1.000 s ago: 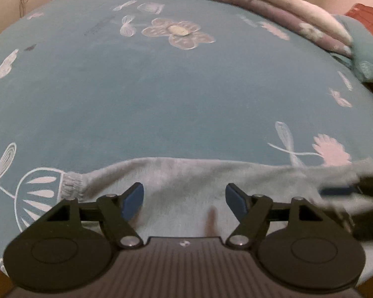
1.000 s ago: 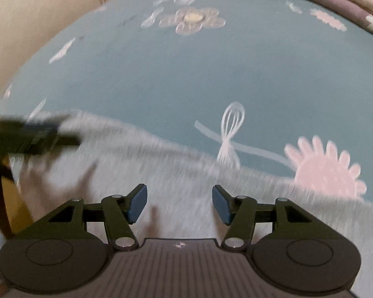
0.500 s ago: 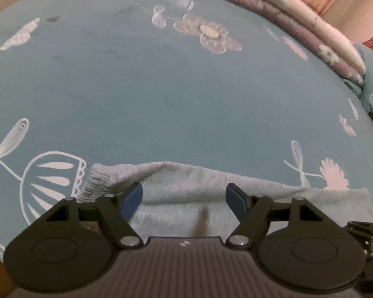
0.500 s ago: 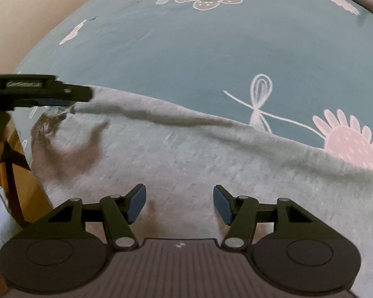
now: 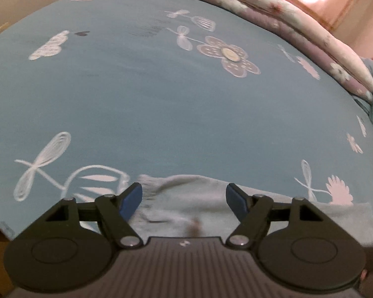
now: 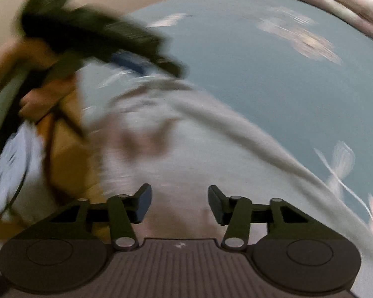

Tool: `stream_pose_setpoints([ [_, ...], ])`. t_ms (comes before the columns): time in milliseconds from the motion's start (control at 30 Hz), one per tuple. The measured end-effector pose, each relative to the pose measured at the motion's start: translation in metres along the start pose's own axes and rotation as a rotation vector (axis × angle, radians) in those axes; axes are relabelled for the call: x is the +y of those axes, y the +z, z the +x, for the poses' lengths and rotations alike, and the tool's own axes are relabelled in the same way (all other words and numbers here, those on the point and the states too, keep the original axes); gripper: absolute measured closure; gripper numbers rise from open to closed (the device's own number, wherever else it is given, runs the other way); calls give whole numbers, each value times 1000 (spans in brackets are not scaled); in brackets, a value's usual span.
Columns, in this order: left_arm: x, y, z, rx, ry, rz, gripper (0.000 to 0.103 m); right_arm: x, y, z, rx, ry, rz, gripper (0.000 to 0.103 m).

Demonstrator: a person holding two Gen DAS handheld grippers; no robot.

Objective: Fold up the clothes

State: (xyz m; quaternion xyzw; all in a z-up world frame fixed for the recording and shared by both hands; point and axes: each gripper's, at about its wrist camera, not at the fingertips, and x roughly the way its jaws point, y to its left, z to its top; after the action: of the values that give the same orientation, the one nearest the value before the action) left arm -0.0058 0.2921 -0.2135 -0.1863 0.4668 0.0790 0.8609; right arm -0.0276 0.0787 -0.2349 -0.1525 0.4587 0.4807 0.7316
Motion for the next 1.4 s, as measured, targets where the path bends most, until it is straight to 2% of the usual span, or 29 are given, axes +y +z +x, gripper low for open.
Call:
stream_pose_setpoints([
  [67, 6, 5, -2, -4, 13, -17, 29, 20, 1, 13, 13, 39, -81, 54],
  [167, 13, 13, -1, 1, -4, -27, 29, 43, 2, 36, 42, 47, -175, 61],
  [267, 13, 7, -2, 14, -57, -16, 28, 43, 5, 65, 146, 45, -114, 59],
  [333, 8, 0, 5, 53, -109, -10, 28, 38, 8, 60, 130, 63, -54, 58],
  [400, 2, -8, 16, 96, -142, 25, 28, 27, 9, 48, 116, 61, 40, 53],
  [433, -2, -12, 22, 117, -144, 48, 28, 22, 8, 41, 107, 44, 71, 51],
  [500, -4, -19, 30, 134, -83, 102, 28, 11, 3, 28, 107, -9, 118, 42],
  [600, -2, -29, 40, 166, 16, 155, 29, -7, -11, 14, 119, -99, 171, 41],
  [700, 1, -28, 34, 162, -1, 143, 29, -25, -26, 3, 125, -171, 243, 40],
  [767, -14, -24, 28, 152, -5, 192, 29, -33, -35, -6, 106, -200, 310, 37],
  [900, -58, -16, 30, 122, -137, 265, 26, -52, -47, -26, 47, -261, 432, 35],
  [1000, -94, -18, 51, 131, -181, 339, 25, -62, -57, -36, 27, -327, 496, 33],
  [1033, -102, -19, 60, 124, -157, 373, 25, -65, -63, -41, 25, -350, 514, 31],
  [1100, -107, -21, 73, 117, -62, 395, 25, -73, -76, -49, 27, -385, 542, 30],
  [1167, -97, -19, 82, 123, 55, 356, 26, -84, -93, -61, 17, -420, 587, 29],
  [1200, -91, -17, 84, 127, 80, 318, 26, -89, -100, -65, 13, -432, 612, 29],
  [1267, -81, -11, 74, 117, 65, 235, 26, -99, -116, -75, 3, -456, 662, 28],
  [1367, -93, -8, 55, 111, 27, 216, 26, -109, -139, -89, -19, -482, 740, 28],
  [1400, -105, -10, 51, 114, -10, 231, 26, -112, -145, -91, -28, -485, 762, 28],
])
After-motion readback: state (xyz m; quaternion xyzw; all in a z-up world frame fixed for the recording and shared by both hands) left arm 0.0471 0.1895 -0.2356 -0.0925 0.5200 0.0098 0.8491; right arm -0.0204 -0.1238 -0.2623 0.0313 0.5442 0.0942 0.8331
